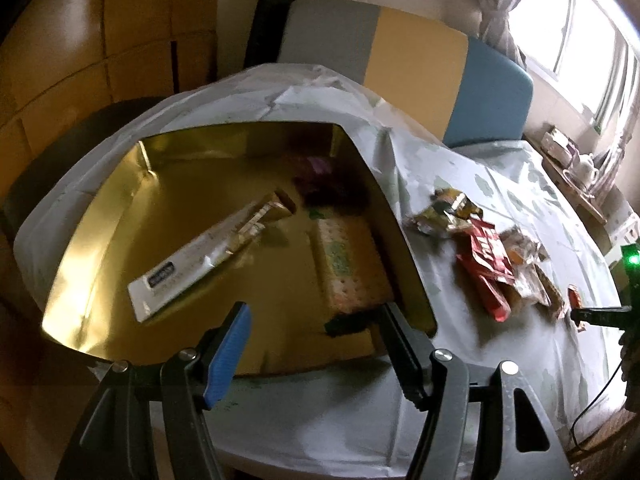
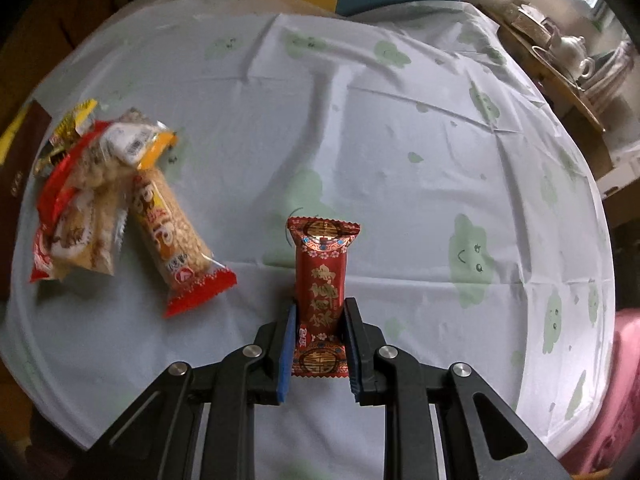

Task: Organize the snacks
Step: 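Carry the red candy bar into the gold box and open the right gripper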

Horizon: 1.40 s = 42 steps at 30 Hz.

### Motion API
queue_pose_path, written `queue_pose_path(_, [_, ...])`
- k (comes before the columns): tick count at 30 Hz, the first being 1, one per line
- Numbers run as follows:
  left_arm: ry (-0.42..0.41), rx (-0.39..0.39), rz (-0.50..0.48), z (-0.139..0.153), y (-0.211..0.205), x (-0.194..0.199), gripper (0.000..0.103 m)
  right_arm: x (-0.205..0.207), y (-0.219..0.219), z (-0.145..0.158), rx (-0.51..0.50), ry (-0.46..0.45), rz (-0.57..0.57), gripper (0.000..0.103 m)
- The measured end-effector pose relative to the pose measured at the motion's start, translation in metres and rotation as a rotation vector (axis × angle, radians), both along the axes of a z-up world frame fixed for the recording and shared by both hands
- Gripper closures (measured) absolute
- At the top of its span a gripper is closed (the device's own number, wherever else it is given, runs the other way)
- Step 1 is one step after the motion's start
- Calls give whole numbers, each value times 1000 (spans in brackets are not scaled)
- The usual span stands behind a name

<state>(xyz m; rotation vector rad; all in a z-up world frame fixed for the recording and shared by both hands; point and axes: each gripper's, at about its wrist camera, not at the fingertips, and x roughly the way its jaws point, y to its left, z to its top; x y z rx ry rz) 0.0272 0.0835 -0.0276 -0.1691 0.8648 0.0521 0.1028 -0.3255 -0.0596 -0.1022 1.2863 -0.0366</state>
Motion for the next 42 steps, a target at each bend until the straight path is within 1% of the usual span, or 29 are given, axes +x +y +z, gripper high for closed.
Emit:
queue_pose_path(2, [-13, 4, 31, 4, 11, -1, 36, 1, -2, 3, 18, -14, -14, 81])
queue_pose_path(4, [-23, 6, 63, 8, 24, -2, 36, 0, -8, 15, 38, -53, -42, 81])
queue_pose_path(8, [-32, -4, 161, 9, 55, -6, 36, -5, -3, 49, 64, -142, -38, 81])
queue_pose_path(10, [-28, -6, 191, 9, 65, -8, 36, -9, 12, 69, 103, -187, 14, 81])
queue_pose_path(12, [-15, -7, 215, 7, 73, -9, 36, -11, 34, 81, 133, -214, 75, 81])
queue_pose_path(13, [-8, -11, 227, 6, 77, -10, 36, -13, 53, 87, 174, -224, 127, 81])
queue_pose_path(14, [-5, -19, 239, 6, 80, -11, 36, -17, 65, 89, 188, -228, 155, 81])
queue_pose_path(15, [-5, -23, 246, 6, 82, -11, 36, -19, 88, 90, 213, -229, 214, 81])
queue_pose_path(17, [-7, -23, 256, 7, 85, -12, 36, -24, 122, 89, 256, -220, 290, 81])
queue_pose_path(20, [-9, -31, 262, 8, 87, -15, 36, -27, 187, 86, 327, -200, 434, 81])
queue_pose_path(22, [-16, -29, 277, 8, 89, -16, 36, -26, 218, 83, 363, -188, 495, 81])
queue_pose_path(25, [-12, -43, 286, 7, 94, -16, 36, -26, 266, 76, 406, -173, 555, 80])
queue_pose_path(27, [-13, -62, 288, 6, 98, -18, 36, -25, 292, 72, 422, -160, 582, 78])
queue_pose_path(29, [-17, -79, 287, 5, 100, -20, 36, -25, 316, 63, 443, -144, 616, 78])
queue_pose_path(31, [-18, -85, 278, 5, 101, -21, 36, -26, 334, 55, 429, -144, 634, 78])
queue_pose_path(34, [-16, -91, 265, 3, 100, -21, 36, -27, 346, 40, 411, -114, 645, 76])
queue_pose_path(36, [-13, -93, 257, 3, 98, -19, 36, -30, 341, 36, 397, -117, 645, 75])
queue_pose_path(41, [-13, -79, 228, 4, 87, -17, 36, -36, 322, 40, 369, -154, 614, 75])
queue_pose_path(42, [-18, -78, 217, 5, 85, -17, 36, -36, 321, 42, 366, -161, 608, 71])
